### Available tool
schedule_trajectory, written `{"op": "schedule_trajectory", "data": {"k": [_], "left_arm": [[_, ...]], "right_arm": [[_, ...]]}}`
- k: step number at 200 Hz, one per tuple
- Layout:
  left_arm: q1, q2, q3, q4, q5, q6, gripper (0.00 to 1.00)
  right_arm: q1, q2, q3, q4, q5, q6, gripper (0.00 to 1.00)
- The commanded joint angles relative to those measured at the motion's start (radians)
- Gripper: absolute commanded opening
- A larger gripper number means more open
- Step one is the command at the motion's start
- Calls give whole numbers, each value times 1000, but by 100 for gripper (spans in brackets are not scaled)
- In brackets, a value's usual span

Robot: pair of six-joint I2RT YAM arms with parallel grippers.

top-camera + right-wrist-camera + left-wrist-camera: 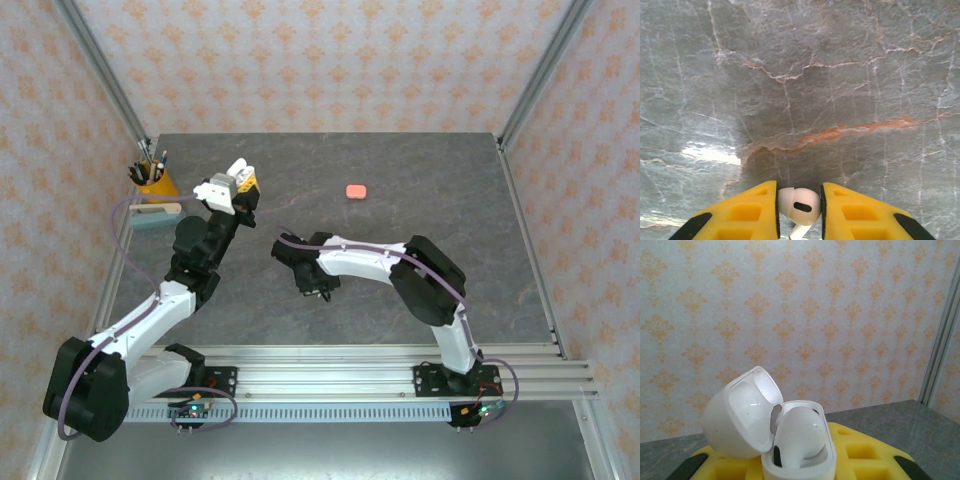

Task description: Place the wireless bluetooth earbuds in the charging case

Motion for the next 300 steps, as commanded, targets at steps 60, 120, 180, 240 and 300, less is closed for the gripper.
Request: {"op": "schedule_trajectory", "data": {"k": [60,120,180,240,300], "left_arm": [[8,2,31,20,36,-9,0],[8,31,72,-12,110,-22,0],[-3,94,148,-53,301,-38,0],[-61,188,253,-104,456,-23,0],[-106,270,393,-182,598,12,0]], "right_arm": [[-107,-195,-81,25,111,-100,24],[-194,-377,-41,29,172,-151,24],[-285,-547,94,79,174,-236,25],[-305,-597,275,179,137,-391,27],[-305,-595,282,287,18,-522,27]]}}
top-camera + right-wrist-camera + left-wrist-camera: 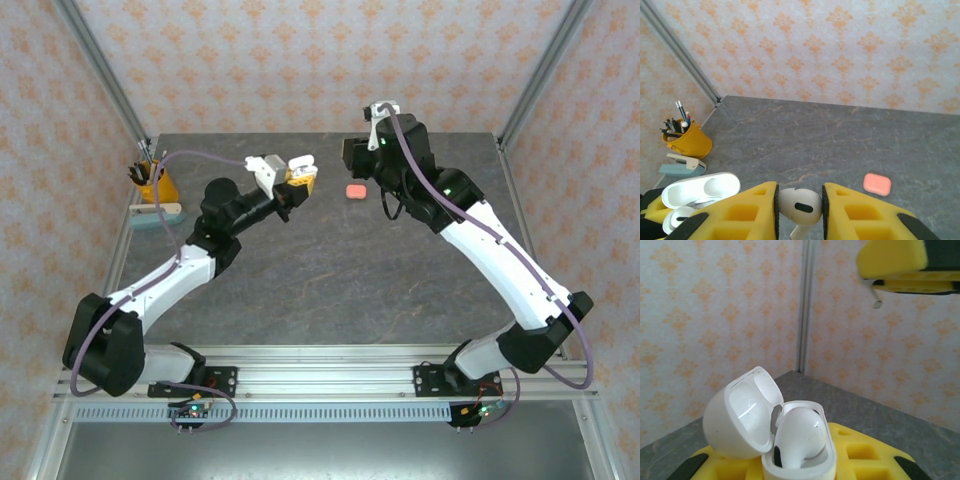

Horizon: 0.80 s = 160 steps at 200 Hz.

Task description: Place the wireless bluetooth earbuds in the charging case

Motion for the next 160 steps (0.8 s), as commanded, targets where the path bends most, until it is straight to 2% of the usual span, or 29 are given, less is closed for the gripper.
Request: {"op": "schedule_trajectory", "data": {"k": [1,87,160], "left_arm": [[-15,17,71,-27,94,28,0],[-34,82,150,-18,145,23,0],[-34,75,153,-12,167,19,0]], "right_arm": [[-2,-8,-1,69,-60,-78,27],[-2,-10,-68,134,-160,-88,27],[-2,-11,-126,164,-159,-130,26]]}}
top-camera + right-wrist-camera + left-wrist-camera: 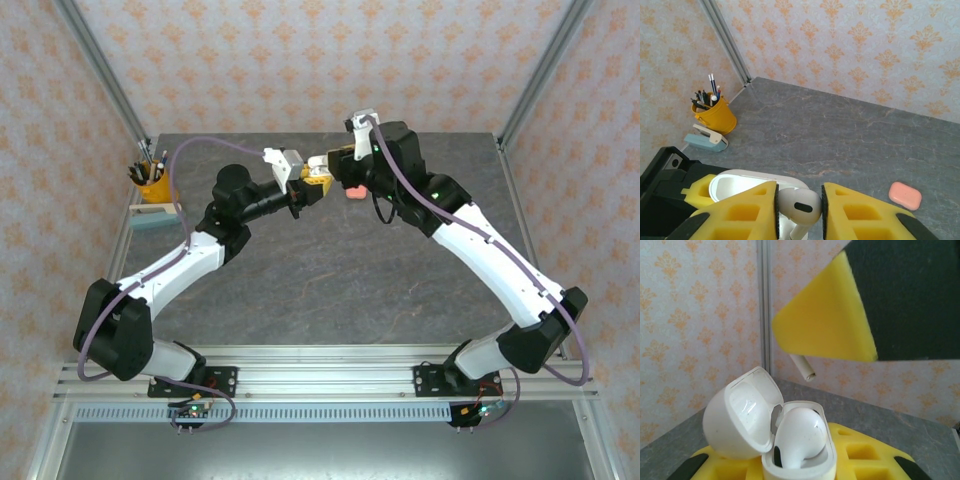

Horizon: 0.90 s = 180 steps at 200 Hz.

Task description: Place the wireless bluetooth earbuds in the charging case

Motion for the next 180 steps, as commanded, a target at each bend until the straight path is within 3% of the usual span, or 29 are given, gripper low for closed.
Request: {"op": "schedule_trajectory", "data": {"k": [1,180], "left_arm": [[-6,-9,37,33,34,-1,0],[-11,-20,39,37,16,6,0]], "right_arm": [[-2,-11,-17,46,0,-30,26],[-3,4,-46,51,21,-23,23]]}}
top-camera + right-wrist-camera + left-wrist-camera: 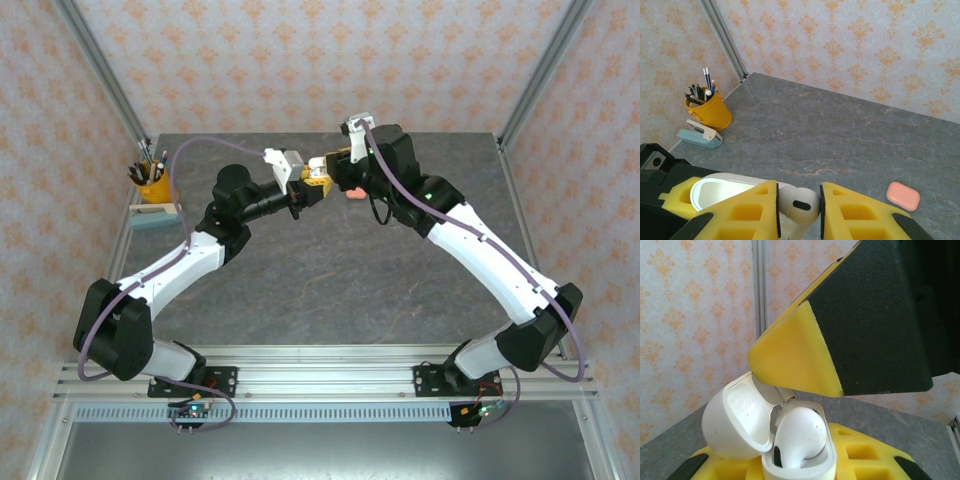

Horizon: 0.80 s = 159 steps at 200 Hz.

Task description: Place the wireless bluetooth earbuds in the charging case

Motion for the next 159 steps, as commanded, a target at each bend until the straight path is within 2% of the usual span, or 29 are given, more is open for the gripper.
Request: {"op": "schedule_trajectory", "data": {"k": [1,72,159], "left_arm": [[-10,-20,40,40,-1,6,0],[-10,-15,45,62,-14,-6,0],[-10,-6,43,97,-51,-14,0]], "right_arm": [[-3,-9,-16,16,16,-3,23],[-3,-2,-34,23,-5,8,23],[-3,-32,-90,57,-97,11,22]]}}
